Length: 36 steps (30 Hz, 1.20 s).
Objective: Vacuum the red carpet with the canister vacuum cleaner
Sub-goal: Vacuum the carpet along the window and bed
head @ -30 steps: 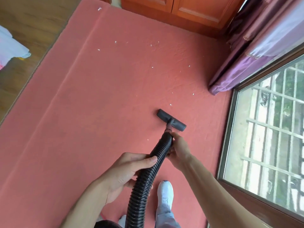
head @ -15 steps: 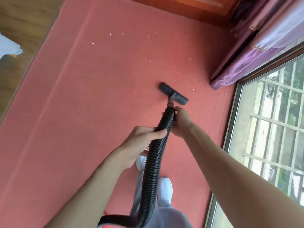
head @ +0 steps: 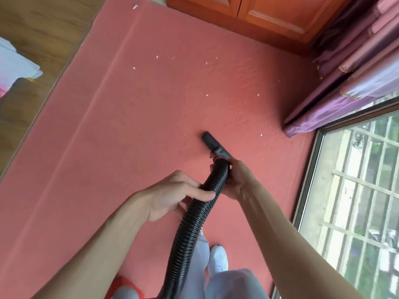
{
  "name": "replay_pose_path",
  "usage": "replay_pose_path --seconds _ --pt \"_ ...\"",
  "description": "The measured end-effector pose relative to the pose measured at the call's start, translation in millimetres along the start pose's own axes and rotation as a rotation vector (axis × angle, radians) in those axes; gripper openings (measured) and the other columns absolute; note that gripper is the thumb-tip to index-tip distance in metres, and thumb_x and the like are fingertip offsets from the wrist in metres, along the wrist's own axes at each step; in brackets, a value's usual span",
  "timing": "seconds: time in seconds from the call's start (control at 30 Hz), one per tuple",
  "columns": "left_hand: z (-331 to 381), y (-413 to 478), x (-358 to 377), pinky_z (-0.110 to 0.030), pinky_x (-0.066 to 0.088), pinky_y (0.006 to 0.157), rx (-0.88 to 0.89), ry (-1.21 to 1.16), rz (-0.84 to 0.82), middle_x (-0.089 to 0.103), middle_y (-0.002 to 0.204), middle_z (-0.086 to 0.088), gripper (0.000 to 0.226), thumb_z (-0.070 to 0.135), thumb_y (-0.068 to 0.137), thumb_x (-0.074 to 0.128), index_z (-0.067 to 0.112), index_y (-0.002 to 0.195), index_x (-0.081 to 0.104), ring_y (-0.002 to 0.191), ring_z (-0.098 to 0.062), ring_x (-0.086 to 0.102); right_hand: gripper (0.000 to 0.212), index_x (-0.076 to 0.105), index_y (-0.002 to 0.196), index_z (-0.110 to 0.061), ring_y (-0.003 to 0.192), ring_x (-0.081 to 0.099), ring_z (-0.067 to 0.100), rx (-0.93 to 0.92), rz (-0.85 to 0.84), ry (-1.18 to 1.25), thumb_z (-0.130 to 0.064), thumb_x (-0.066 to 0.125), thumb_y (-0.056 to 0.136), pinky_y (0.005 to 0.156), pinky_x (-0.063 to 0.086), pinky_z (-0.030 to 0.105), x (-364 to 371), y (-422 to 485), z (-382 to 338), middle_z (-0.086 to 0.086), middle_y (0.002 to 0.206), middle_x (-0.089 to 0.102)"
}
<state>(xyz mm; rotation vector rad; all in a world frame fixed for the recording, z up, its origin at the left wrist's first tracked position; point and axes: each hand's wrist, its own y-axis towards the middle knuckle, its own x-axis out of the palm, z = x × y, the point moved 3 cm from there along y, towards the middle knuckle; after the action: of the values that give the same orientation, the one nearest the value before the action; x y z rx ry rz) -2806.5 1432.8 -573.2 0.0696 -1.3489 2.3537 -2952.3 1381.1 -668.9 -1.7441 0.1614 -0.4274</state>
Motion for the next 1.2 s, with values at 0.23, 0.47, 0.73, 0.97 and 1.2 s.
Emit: replay_pose_path --seconds 0.23,0.47,0.73,0.97,1.2 --pt "15.0 44.4 -3.9 -0.025 0.049 0.060 0.045 -0.012 0.175 0.069 0.075 0.000 0.029 0.031 0.089 0.071 0.004 0.096 0.076 0.069 -0.014 0.063 0.023 0.055 0.087 -0.009 0.057 0.057 0.016 -0.066 0.128 0.073 -0.026 0.046 0.100 0.049 0.049 0.024 13.1 27.6 -45.9 0.008 0.069 0.060" --pt "49.0 92.7 10.8 -0.026 0.050 0.060 0.060 0.082 0.131 0.069 0.074 0.000 0.026 0.030 0.090 0.071 0.006 0.094 0.078 0.066 -0.012 0.063 0.026 0.058 0.094 -0.007 0.067 0.059 0.016 -0.059 0.147 0.191 -0.029 0.046 0.101 0.057 0.047 0.032 -21.2 36.0 -90.1 0.009 0.080 0.063" --pt "90.0 81.0 20.9 -0.023 0.048 0.057 0.080 0.112 -0.009 0.065 0.069 0.002 0.023 0.029 0.092 0.068 0.009 0.085 0.078 0.063 -0.008 0.061 0.018 0.058 0.099 -0.013 0.060 0.053 0.014 0.044 0.079 0.354 -0.029 0.051 0.094 0.044 0.052 0.024 -34.8 9.1 -96.4 0.002 0.074 0.057" --pt "96.1 111.0 31.7 -0.020 0.047 0.050 0.050 0.007 0.087 0.068 0.072 0.000 0.027 0.033 0.092 0.068 0.008 0.091 0.077 0.057 -0.009 0.060 0.032 0.060 0.089 -0.011 0.068 0.061 0.018 -0.014 0.163 0.318 -0.042 0.054 0.094 0.081 0.054 0.030 -50.0 40.1 -123.0 0.003 0.078 0.063" --pt "88.7 125.1 38.7 -0.025 0.049 0.057 0.025 0.011 0.160 0.071 0.077 -0.002 0.032 0.042 0.090 0.068 0.012 0.091 0.078 0.064 -0.014 0.064 0.047 0.061 0.123 -0.010 0.067 0.054 0.016 -0.089 0.132 0.135 -0.046 0.056 0.093 0.066 0.046 0.030 -69.9 48.9 -130.4 0.004 0.086 0.067"
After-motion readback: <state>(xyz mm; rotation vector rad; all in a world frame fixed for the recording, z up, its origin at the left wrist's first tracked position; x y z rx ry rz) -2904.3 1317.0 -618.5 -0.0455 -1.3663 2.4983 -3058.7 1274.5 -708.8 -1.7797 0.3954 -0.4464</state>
